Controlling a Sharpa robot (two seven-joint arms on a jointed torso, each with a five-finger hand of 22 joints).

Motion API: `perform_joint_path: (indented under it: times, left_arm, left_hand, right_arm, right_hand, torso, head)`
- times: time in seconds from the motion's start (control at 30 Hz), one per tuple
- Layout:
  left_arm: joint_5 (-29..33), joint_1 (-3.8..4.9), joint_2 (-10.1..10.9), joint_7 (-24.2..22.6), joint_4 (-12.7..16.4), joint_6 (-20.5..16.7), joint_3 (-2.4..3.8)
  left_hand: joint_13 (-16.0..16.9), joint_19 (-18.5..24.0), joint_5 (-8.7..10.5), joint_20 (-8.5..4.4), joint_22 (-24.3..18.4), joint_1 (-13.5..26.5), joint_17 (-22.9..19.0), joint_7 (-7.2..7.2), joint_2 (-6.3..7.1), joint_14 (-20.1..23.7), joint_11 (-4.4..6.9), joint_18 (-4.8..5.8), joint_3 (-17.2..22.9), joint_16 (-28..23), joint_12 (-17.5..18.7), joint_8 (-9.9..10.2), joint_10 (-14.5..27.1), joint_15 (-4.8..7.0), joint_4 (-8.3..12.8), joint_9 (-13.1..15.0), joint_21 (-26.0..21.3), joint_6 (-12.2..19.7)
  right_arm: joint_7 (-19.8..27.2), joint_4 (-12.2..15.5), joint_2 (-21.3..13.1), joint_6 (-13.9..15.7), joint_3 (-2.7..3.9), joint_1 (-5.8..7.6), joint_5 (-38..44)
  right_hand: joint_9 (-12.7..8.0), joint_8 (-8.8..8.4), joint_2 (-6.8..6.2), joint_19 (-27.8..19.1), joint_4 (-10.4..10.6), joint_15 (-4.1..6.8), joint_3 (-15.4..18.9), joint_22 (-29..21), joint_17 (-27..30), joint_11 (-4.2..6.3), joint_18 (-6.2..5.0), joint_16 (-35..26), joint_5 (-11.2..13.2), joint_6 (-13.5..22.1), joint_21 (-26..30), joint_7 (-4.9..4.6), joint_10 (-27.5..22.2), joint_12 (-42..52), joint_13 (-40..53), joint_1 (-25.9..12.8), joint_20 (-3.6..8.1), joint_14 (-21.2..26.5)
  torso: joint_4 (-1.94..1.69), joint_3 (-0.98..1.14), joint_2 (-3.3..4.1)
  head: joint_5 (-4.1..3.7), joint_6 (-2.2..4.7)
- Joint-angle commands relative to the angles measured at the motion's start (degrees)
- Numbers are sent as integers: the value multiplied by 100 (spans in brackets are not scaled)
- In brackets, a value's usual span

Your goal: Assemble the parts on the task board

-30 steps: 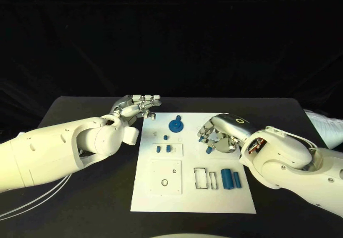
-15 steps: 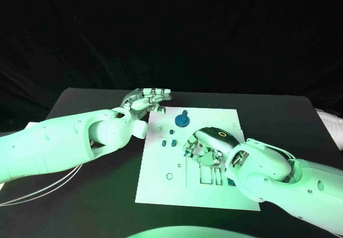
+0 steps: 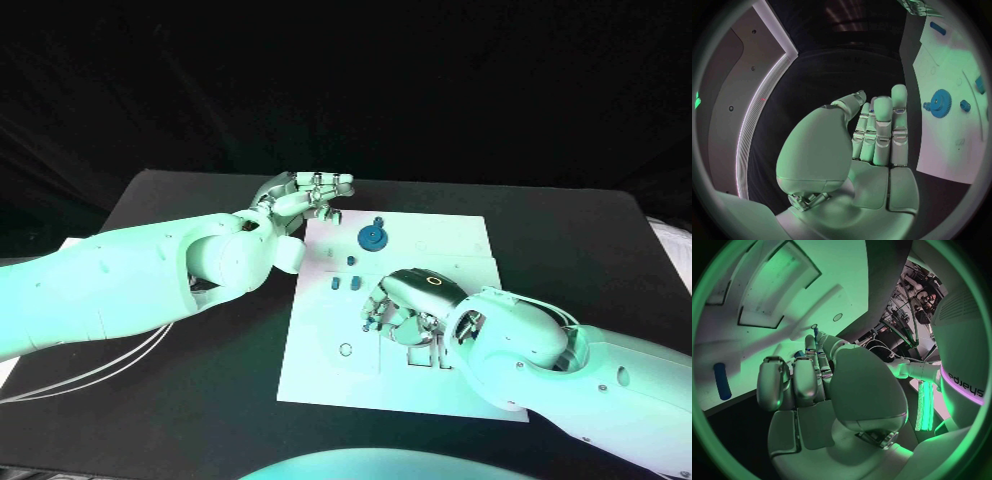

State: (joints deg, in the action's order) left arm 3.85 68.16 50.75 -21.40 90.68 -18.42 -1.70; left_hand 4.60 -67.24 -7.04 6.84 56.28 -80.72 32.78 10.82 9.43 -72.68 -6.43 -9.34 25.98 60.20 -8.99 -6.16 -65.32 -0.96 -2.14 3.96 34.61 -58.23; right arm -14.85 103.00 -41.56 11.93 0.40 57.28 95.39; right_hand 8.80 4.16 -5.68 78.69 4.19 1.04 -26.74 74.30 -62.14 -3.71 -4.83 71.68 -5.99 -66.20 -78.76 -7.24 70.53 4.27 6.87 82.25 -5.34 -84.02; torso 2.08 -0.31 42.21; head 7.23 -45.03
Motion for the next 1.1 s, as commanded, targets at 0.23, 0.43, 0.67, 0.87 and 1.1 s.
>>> perform_joint_path:
  times: [0.23, 0.43, 0.67, 0.87, 1.1]
  left_arm:
    - [23, 0, -8, 14, 13, 152, 5]
    - [23, 0, -5, 26, 15, 165, 5]
    - [23, 0, 0, 41, 13, 179, 5]
    - [23, 0, 1, 55, 8, 187, 5]
    - [23, 0, 6, 67, 10, 191, 5]
  left_hand:
    - [-10, 11, -2, 9, -6, -19, 7, 4, -33, -2, -1, -106, -29, 35, -24, -32, 64, -33, 17, -5, -32, 56]
    - [-10, 11, -2, 9, -6, -19, 7, 4, -33, -2, -1, -106, -29, 35, -24, -32, 64, -33, 17, -5, -32, 56]
    - [-10, 10, -2, 9, -6, -19, 7, 4, -33, -2, -2, -106, -29, 35, -25, -32, 65, -33, 18, -5, -32, 57]
    - [-11, 10, -1, 11, -6, -15, 5, 6, -34, 0, -4, -106, -34, 37, -29, -34, 74, -35, 20, -5, -34, 64]
    - [-11, 9, -2, 12, -7, -15, 3, 8, -34, 2, -5, -105, -36, 39, -32, -36, 82, -36, 23, -5, -35, 70]
  right_arm:
    - [33, -34, 51, -244, -7, -25, 151]
    - [-57, -72, 64, -224, -8, -27, 221]
    - [-147, -84, 72, -174, -8, -27, 322]
    - [-202, -62, 78, -187, -8, -27, 421]
    - [-220, -50, 92, -294, -8, -27, 460]
  right_hand:
    - [6, 19, -6, -18, 13, -34, -34, -9, 10, -19, 71, 16, -29, -1, -7, -28, -15, -32, -1, -72, -10, -158]
    - [7, 18, -9, -23, 16, -36, -32, -16, 18, -20, 69, 13, -38, -1, -2, -29, -12, -32, -4, -85, -12, -156]
    - [8, 18, -10, -23, 16, -36, -31, -16, 12, -19, 69, 17, -45, -3, -2, -28, -10, -32, -5, -91, -12, -157]
    - [10, 19, -10, -20, 12, -35, -34, -11, 16, -17, 70, 16, -60, -6, -5, -25, -6, -30, -8, -93, -13, -156]
    - [13, 21, -14, -17, 8, -34, -35, -6, 2, -14, 71, 27, -74, -12, -9, -22, 2, -27, -10, -99, -13, -159]
  torso:
    - [6, -2, 0]
    - [4, -1, 1]
    - [2, -3, 0]
    - [6, -3, 0]
    - [6, -2, 0]
  head:
    - [35, -31]
    - [27, -36]
    - [31, -51]
    - [52, -68]
    - [48, -72]
